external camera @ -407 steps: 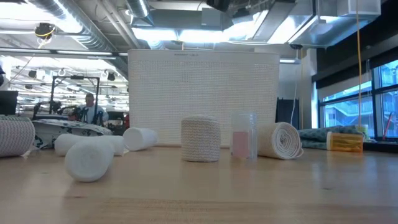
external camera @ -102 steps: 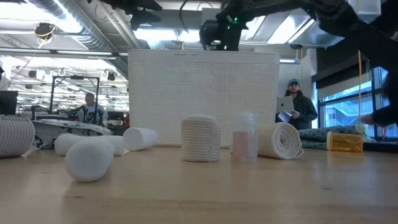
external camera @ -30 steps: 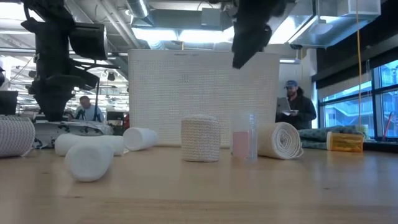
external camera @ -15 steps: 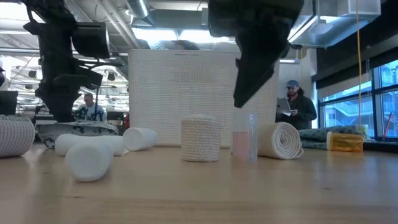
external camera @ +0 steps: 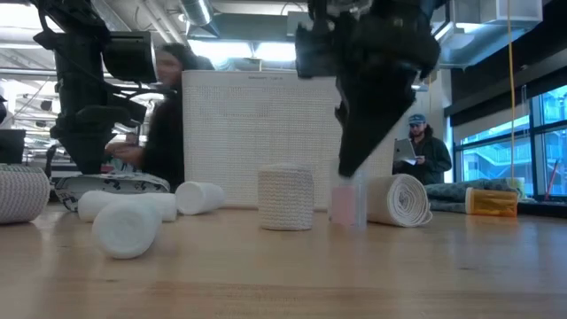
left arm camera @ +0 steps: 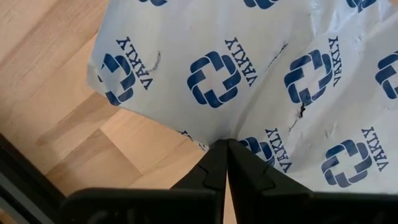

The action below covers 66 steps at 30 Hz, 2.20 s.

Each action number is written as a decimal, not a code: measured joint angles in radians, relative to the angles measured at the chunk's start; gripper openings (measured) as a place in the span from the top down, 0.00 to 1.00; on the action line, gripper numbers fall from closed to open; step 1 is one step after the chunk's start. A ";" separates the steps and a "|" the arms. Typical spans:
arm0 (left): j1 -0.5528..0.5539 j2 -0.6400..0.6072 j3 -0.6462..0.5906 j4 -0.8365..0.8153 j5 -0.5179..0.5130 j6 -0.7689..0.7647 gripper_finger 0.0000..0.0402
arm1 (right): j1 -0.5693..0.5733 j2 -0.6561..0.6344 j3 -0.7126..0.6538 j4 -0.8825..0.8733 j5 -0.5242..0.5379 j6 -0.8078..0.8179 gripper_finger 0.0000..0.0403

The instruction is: Pick & place medical supplies in basket/bin

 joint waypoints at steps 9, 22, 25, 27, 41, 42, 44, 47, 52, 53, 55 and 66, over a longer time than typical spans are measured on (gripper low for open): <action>0.000 0.000 0.000 0.000 0.001 0.000 0.99 | -0.002 0.015 0.000 0.005 -0.019 0.057 0.54; 0.000 0.000 0.000 0.000 0.001 0.015 0.99 | -0.013 0.016 0.245 -0.260 -0.069 0.043 0.68; 0.000 0.000 0.001 0.000 0.001 0.017 0.99 | -0.035 0.016 0.410 -0.378 -0.044 0.014 0.68; 0.000 0.000 0.001 0.000 0.001 0.017 0.99 | -0.059 0.016 0.524 -0.437 -0.014 -0.001 0.68; 0.000 0.000 0.002 0.002 0.001 -0.006 0.98 | -0.463 -0.001 0.988 -0.602 0.150 -0.156 0.68; 0.000 0.000 0.002 0.006 0.001 -0.007 0.99 | -0.501 0.004 0.983 -0.611 0.136 -0.192 0.68; 0.000 0.000 0.002 0.014 0.001 -0.007 0.99 | -0.570 0.016 0.972 -0.611 0.108 -0.262 0.68; 0.000 0.000 0.002 0.023 -0.001 -0.009 0.99 | -0.652 0.048 0.943 -0.607 0.065 -0.362 0.68; 0.002 0.000 0.002 0.024 -0.004 -0.009 0.98 | -0.736 0.089 0.850 -0.596 -0.044 -0.423 0.68; 0.002 0.000 0.002 0.024 -0.006 -0.009 0.98 | -0.744 0.098 0.818 -0.595 -0.056 -0.434 0.68; 0.002 0.000 0.002 0.025 -0.013 -0.003 0.97 | -0.755 0.112 0.750 -0.584 -0.072 -0.446 0.68; 0.002 0.000 0.002 0.055 -0.082 0.061 1.00 | -0.764 0.118 0.433 -0.342 -0.077 -0.361 0.68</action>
